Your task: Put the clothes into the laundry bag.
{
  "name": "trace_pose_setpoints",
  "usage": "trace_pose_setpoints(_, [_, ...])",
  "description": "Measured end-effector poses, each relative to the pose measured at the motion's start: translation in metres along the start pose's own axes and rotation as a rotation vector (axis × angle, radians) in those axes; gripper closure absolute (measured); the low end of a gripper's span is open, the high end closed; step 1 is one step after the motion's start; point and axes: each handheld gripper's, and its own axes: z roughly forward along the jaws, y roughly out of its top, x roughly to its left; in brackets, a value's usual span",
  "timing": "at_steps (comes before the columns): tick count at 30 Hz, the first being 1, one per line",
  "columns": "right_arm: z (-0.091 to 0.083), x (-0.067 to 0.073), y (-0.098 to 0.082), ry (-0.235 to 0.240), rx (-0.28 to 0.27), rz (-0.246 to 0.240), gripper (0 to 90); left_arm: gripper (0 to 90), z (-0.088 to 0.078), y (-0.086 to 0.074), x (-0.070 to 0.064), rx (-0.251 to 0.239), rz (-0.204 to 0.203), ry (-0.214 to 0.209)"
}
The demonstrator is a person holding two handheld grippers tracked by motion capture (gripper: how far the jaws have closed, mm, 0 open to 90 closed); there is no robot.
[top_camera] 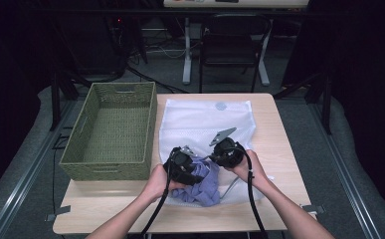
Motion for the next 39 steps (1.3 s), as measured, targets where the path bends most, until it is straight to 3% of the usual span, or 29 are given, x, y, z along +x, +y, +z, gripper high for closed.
trace_pose_setpoints(5, [0.002,-0.002,-0.001,0.003,0.004,0.007,88.0,43.5,-0.024,0.001,-0.002,-0.037,0.018,0.064])
trace_pose_setpoints(7, [0.003,-0.002,-0.002,0.008,0.002,0.01,88.0,41.0,-0.027,0.001,0.001,-0.046,0.008,0.089])
trace_pose_setpoints(12, [0.004,-0.003,-0.001,0.012,0.017,0.007,87.9,29.5,-0.018,0.001,0.011,-0.022,-0.044,0.13])
trace_pose_setpoints(15, [0.005,-0.002,-0.001,0.012,0.006,0.009,87.9,28.4,-0.008,0.003,0.016,-0.001,-0.051,0.127])
trace_pose_setpoints(20, [0.006,-0.002,0.0,0.015,0.024,0.005,88.0,40.7,0.01,0.001,0.018,0.051,-0.036,0.092])
trace_pose_setpoints(25, [0.007,0.0,0.0,0.013,0.029,0.006,88.1,64.5,0.016,-0.002,0.015,0.049,-0.013,0.059])
trace_pose_setpoints(28, [0.007,0.0,0.0,0.015,0.024,0.001,88.1,73.8,0.019,-0.004,0.014,0.049,-0.013,0.05])
trace_pose_setpoints(35, [0.003,0.002,0.003,0.009,-0.01,0.016,88.2,82.1,0.015,0.0,0.008,0.003,-0.017,-0.003])
trace_pose_setpoints(39, [-0.004,0.005,0.007,-0.016,-0.051,0.018,88.4,82.2,0.015,0.006,-0.002,-0.016,0.01,-0.034])
